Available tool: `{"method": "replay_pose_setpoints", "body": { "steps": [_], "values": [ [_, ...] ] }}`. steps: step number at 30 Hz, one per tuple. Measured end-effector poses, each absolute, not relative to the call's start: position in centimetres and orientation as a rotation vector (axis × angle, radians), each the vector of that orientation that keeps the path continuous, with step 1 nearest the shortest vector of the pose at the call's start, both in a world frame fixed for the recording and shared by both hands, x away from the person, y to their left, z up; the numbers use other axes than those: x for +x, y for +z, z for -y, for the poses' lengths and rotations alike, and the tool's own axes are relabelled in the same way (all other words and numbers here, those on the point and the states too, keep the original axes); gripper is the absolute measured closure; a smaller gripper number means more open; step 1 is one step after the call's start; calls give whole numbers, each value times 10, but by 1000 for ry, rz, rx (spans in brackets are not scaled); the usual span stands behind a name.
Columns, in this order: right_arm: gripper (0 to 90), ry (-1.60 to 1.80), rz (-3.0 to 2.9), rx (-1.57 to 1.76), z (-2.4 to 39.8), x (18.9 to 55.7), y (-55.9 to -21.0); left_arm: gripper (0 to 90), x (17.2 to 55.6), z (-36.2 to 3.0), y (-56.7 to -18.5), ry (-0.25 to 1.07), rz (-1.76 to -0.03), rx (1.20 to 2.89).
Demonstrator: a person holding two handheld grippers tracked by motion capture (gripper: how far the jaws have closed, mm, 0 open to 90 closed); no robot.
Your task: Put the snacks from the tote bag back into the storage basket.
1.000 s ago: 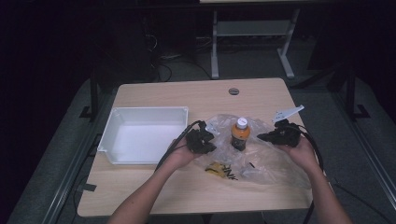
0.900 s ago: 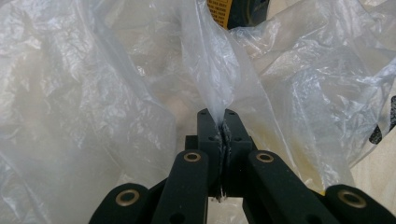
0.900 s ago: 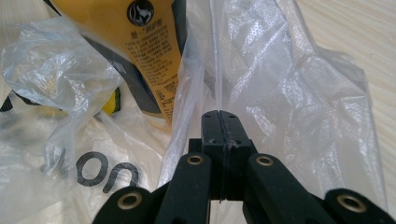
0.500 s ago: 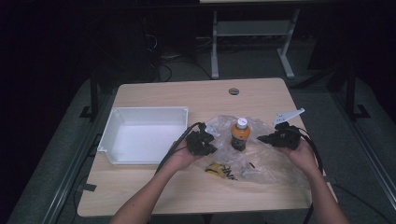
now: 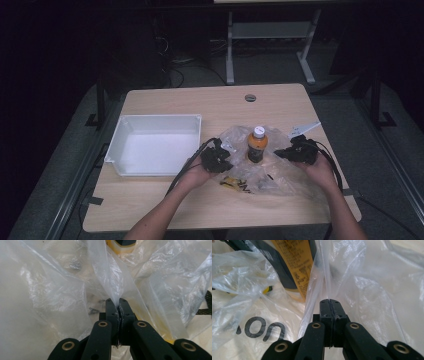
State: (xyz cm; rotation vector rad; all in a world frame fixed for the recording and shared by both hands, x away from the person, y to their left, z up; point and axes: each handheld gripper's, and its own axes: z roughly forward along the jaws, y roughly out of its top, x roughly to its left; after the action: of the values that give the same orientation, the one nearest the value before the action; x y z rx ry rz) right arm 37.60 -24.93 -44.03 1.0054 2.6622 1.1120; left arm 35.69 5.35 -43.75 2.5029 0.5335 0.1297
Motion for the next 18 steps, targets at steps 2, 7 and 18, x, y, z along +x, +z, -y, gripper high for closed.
{"method": "replay_pose_setpoints", "body": {
  "steps": [2,7,18],
  "values": [
    [891,1104,-2655,1003,250,376,-442,887,356,-51,-440,138,-527,2515],
    [889,1108,-2644,1025,252,374,-446,887,354,-48,-442,145,-519,2526],
    [877,1128,-2620,1037,254,371,-450,825,344,-65,-420,139,-530,2463]
  ]
}}
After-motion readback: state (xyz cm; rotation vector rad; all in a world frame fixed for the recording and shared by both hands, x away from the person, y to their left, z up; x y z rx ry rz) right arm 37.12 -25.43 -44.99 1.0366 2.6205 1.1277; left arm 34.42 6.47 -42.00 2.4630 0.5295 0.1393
